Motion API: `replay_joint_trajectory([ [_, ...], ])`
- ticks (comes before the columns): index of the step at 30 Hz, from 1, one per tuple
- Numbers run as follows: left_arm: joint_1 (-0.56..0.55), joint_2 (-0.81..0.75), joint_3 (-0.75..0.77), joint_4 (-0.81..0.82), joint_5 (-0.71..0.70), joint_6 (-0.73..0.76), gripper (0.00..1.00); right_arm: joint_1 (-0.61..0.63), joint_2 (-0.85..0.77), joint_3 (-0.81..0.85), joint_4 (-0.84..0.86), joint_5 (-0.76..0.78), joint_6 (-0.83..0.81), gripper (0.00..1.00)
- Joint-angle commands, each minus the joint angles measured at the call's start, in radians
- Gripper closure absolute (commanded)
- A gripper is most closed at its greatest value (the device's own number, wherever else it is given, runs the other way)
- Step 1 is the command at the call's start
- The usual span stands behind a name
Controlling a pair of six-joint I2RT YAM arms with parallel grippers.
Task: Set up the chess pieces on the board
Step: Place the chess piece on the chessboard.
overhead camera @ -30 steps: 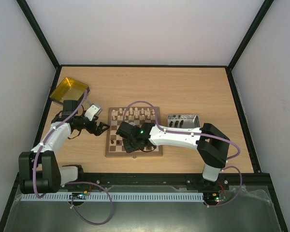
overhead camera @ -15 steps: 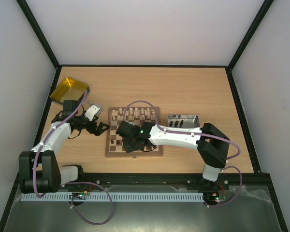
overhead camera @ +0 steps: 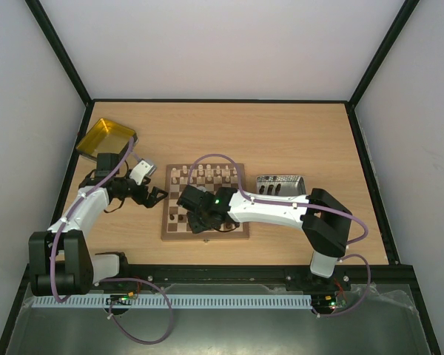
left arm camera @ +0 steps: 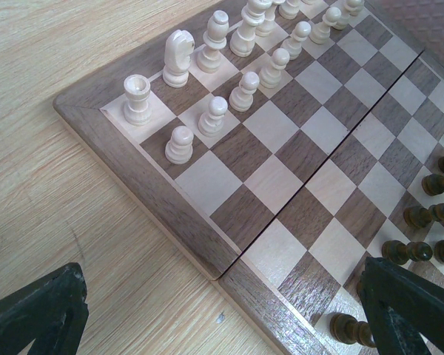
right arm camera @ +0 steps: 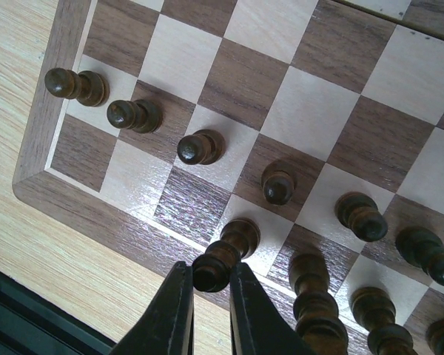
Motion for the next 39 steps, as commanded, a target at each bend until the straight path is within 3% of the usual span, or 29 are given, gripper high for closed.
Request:
replay_joint_trajectory([
  [1,-0.003,0.006,-0.011,-0.003,0.017,0.009,0.01,0.008,0.0,0.003,0.006,0.011,-0.005,0.89],
  [39,-0.004,0.014,-0.008,-0.002,0.017,0.008,0.01,0.008,-0.046,0.011,-0.045,0.016,0.019,0.85],
])
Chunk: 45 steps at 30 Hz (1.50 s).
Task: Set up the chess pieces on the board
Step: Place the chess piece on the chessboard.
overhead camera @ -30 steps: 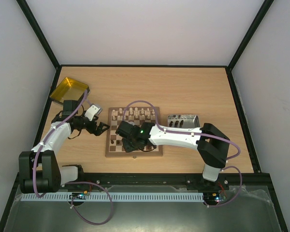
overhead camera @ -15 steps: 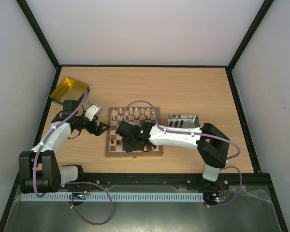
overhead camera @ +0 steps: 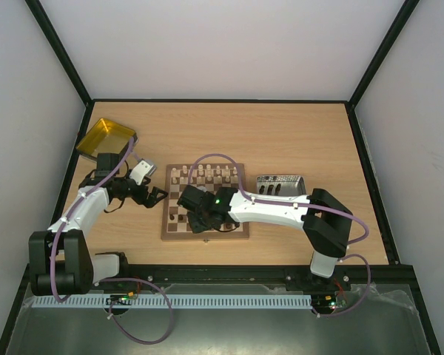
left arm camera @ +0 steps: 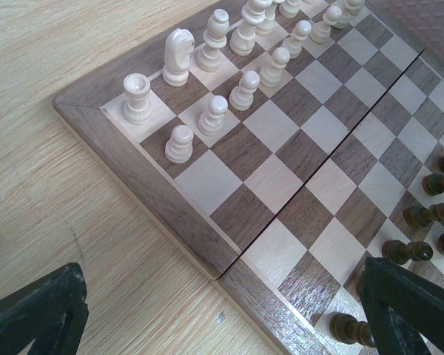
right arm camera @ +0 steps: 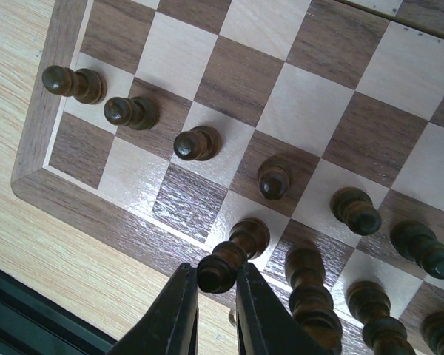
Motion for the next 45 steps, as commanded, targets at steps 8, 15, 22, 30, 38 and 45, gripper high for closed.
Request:
replay_joint_trajectory([
  [8,-0.006,0.015,-0.01,-0.001,0.016,0.009,0.0,0.008,-0.049,0.0,-0.04,0.006,0.017,0.83],
  [15,-0.005,0.013,-0.008,-0.002,0.017,0.009,0.0,0.008,-0.044,-0.003,-0.031,0.002,0.014,0.83],
  [22,-0.006,0.011,-0.009,-0.002,0.015,0.011,0.0,0.008,-0.035,-0.007,-0.03,0.005,0.011,0.83],
  [30,-0.006,0.007,-0.01,-0.003,0.015,0.011,0.01,0.008,-0.029,0.0,-0.051,0.014,0.01,0.83],
  [38,-0.005,0.002,-0.01,-0.003,0.016,0.013,0.01,0.008,-0.016,0.028,-0.084,0.035,0.007,0.82],
  [45,-0.006,-0.003,-0.01,-0.003,0.016,0.012,0.0,0.008,0.002,0.041,-0.094,0.039,0.001,0.82],
])
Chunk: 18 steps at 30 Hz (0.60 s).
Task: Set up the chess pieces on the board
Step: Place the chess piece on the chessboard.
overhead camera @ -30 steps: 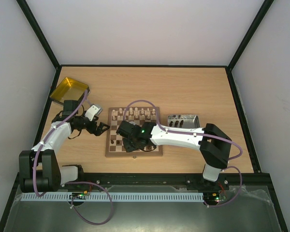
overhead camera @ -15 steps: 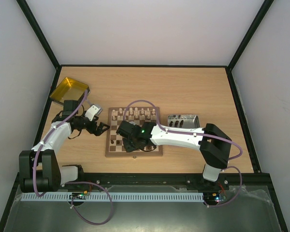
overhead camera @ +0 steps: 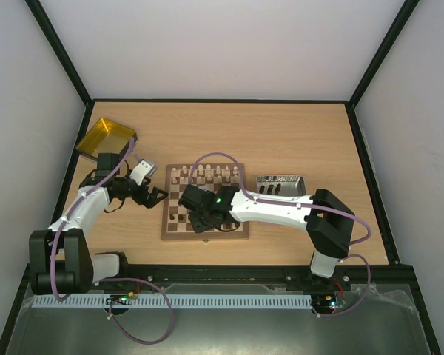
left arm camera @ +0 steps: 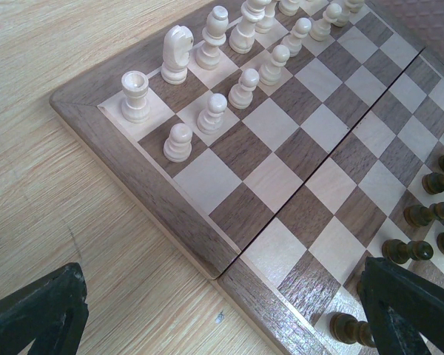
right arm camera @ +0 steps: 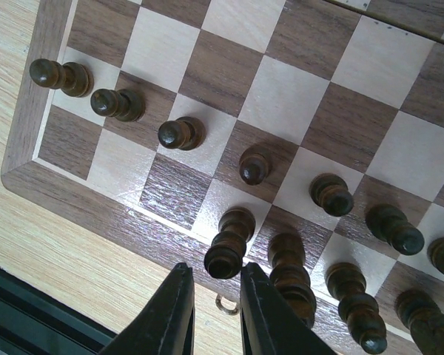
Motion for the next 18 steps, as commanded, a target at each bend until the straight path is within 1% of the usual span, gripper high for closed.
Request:
replay_joint_trajectory([
  [1,-0.004,-0.009,-0.012,-0.003,0.016,0.012,0.0,0.008,0.019,0.03,-0.039,0.026,-0.002,0.82],
  [13,-0.004,-0.008,-0.011,-0.002,0.017,0.013,0.01,0.008,0.042,0.03,-0.03,0.017,-0.013,0.83],
  [18,-0.004,-0.009,-0.011,-0.004,0.014,0.013,0.0,0.008,0.049,0.028,-0.023,0.015,-0.015,0.87],
])
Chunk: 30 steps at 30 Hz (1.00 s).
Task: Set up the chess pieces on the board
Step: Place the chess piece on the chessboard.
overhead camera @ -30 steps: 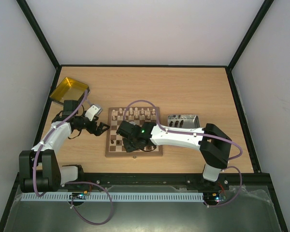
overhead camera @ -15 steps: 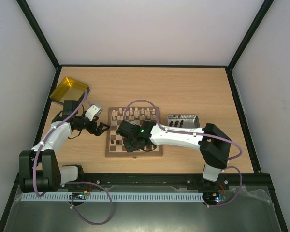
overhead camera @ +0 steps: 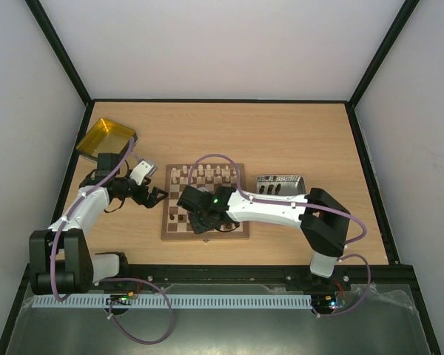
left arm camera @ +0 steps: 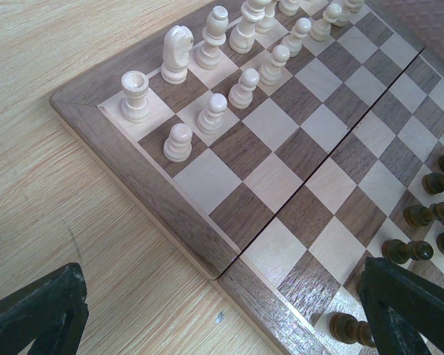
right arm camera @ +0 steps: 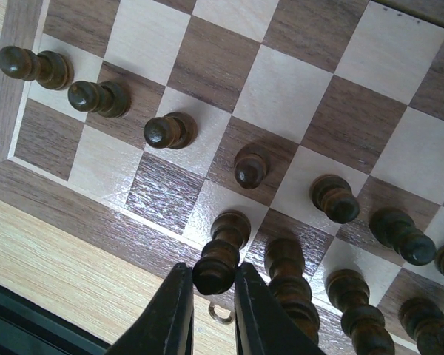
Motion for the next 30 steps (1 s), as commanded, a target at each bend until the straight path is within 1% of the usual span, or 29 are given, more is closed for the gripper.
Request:
replay_joint_trajectory([
  [1,-0.004,-0.009,-0.013,-0.002,0.014,0.013,0.0,0.008,0.018,0.02,-0.015,0.013,-0.009,0.88],
  [30,-0.004,-0.006,-0.014,0.0,0.013,0.015,0.01,0.008,0.01,0.023,0.003,0.009,-0.001,0.92],
])
